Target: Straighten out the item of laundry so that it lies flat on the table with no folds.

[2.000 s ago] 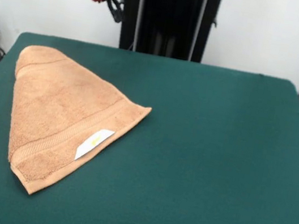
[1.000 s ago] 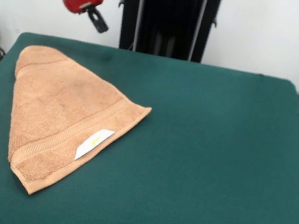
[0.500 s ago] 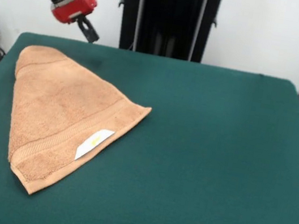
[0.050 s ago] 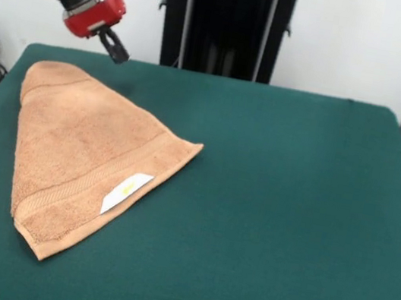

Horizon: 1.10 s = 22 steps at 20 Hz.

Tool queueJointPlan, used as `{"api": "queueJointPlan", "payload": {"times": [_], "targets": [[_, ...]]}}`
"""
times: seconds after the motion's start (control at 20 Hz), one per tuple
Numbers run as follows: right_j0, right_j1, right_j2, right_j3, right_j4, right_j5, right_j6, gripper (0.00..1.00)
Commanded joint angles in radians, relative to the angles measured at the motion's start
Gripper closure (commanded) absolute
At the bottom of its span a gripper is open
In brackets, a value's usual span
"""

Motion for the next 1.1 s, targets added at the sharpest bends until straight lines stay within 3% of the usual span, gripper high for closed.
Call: {"api": "queueJointPlan", "payload": {"times": [0.05, 1.1], "targets": [[0.043, 0.056, 0.148, -0.112, -0.014, -0.077, 0.4, 1.0], [0.018, 0.094, 0.128, -0.189, -0.03, -0.175, 0.461, 1.0]]}}
